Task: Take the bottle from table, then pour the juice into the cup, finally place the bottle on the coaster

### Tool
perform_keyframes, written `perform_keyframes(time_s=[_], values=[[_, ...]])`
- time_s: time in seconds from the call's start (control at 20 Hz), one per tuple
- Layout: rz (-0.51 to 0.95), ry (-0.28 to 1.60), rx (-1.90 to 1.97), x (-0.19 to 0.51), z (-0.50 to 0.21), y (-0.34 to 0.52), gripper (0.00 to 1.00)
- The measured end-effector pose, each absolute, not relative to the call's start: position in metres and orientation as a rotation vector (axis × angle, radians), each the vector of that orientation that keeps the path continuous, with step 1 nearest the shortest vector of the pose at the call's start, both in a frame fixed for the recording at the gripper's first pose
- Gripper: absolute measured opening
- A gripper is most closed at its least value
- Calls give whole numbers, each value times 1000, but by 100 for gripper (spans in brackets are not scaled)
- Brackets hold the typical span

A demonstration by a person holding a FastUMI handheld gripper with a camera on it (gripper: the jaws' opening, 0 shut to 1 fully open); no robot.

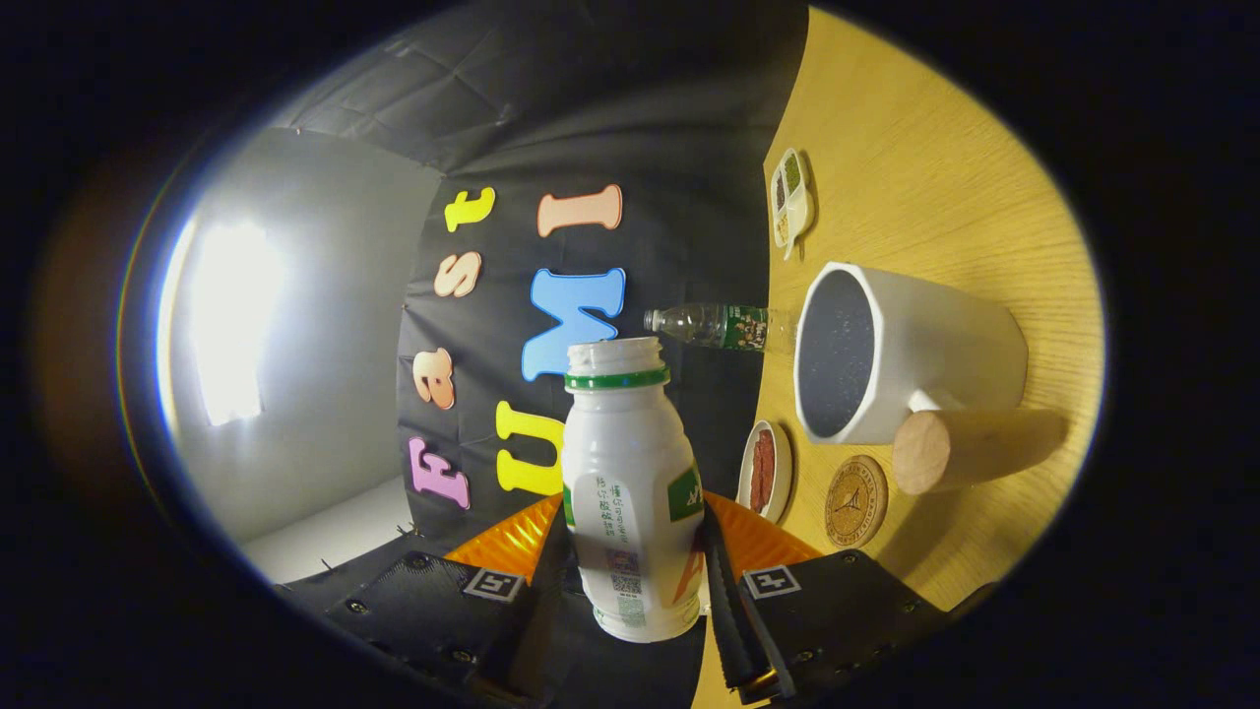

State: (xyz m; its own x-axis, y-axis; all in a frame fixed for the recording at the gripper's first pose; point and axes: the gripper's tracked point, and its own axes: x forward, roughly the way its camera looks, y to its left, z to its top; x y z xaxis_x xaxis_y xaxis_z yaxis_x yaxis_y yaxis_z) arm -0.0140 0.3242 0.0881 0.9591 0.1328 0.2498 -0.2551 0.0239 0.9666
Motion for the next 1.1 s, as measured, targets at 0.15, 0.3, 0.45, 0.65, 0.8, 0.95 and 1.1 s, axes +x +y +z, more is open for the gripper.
perform_keyframes(time_s=[0.15, 0.3, 0.45, 0.65, 0.8, 0.95, 1.1], values=[[306, -92, 1555, -15, 89, 324, 66], [312, -79, 1573, -13, 87, 327, 66], [314, -73, 1597, -13, 86, 329, 66], [309, -72, 1621, -13, 85, 329, 66], [307, -72, 1635, -11, 85, 329, 66], [311, -75, 1659, -11, 84, 330, 66], [310, -71, 1666, -10, 83, 331, 66]])
